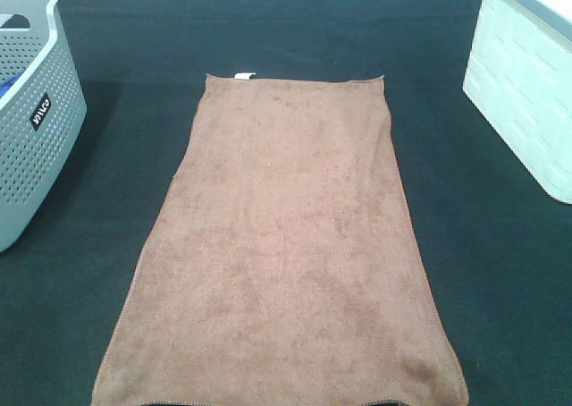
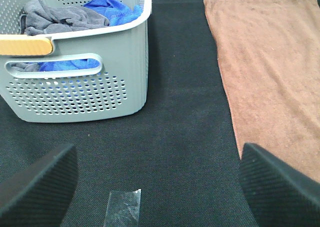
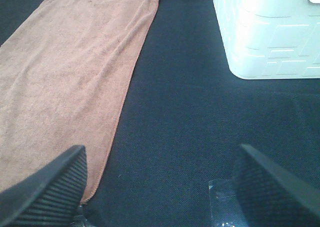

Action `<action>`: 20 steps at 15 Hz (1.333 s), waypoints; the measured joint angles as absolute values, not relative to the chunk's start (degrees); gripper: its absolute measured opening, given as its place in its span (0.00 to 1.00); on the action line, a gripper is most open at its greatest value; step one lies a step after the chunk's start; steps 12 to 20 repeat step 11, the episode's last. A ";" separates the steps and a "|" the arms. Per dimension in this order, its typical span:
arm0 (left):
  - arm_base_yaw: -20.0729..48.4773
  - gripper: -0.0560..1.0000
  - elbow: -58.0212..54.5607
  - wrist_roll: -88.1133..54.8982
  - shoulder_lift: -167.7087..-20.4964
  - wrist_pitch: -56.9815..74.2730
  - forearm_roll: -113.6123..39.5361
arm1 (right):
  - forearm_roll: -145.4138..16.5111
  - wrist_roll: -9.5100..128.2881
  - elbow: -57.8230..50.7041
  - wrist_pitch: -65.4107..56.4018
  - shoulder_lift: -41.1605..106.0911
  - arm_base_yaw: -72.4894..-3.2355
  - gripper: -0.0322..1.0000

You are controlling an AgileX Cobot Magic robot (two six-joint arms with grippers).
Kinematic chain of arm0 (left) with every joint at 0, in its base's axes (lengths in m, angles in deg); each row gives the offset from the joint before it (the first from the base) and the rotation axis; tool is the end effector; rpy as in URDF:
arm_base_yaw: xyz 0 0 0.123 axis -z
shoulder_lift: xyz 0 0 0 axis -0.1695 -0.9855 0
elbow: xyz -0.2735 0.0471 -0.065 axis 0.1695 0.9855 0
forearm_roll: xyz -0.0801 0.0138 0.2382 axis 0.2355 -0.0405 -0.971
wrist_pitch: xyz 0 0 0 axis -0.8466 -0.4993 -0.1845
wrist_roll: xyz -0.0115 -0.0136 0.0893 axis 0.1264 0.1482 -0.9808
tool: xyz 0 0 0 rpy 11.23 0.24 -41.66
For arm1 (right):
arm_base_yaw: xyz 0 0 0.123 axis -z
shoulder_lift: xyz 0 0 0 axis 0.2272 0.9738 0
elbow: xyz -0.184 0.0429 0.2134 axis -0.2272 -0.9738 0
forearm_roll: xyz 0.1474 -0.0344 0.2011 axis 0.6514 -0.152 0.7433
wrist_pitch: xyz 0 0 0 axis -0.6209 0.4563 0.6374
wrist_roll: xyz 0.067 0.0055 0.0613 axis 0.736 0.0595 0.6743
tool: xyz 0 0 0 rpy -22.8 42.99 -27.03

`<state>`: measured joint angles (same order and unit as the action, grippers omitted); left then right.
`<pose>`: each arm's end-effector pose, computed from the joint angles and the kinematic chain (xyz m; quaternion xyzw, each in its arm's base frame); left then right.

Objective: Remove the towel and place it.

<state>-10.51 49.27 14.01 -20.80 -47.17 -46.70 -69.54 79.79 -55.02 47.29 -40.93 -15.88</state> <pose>-0.0045 -0.0053 0.2786 0.0209 0.8471 -0.0141 0.5309 -0.0060 0.0036 0.2773 -0.0398 0.8516 0.0257 0.5220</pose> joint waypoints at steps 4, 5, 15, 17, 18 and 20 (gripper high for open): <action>-10.51 0.82 49.27 14.47 -20.75 -47.17 -45.61 | -69.54 79.79 -55.02 46.89 -40.93 -15.88 0.77; -10.51 0.82 49.27 14.47 -20.75 -47.17 -45.15 | -69.54 79.79 -55.02 46.89 -40.93 -15.88 0.77; -10.51 0.82 49.27 14.47 -20.75 -47.17 -45.09 | -69.54 79.79 -55.02 46.89 -40.93 -15.88 0.77; -10.51 0.82 49.27 14.47 -20.75 -47.17 -45.09 | -69.54 79.79 -55.02 46.89 -40.93 -15.88 0.77; -10.51 0.82 49.27 14.47 -20.75 -47.17 -45.09 | -69.54 79.79 -55.02 46.89 -40.93 -15.88 0.77; -10.51 0.82 49.27 14.47 -20.75 -47.17 -45.09 | -69.54 79.79 -55.02 46.89 -40.93 -15.88 0.77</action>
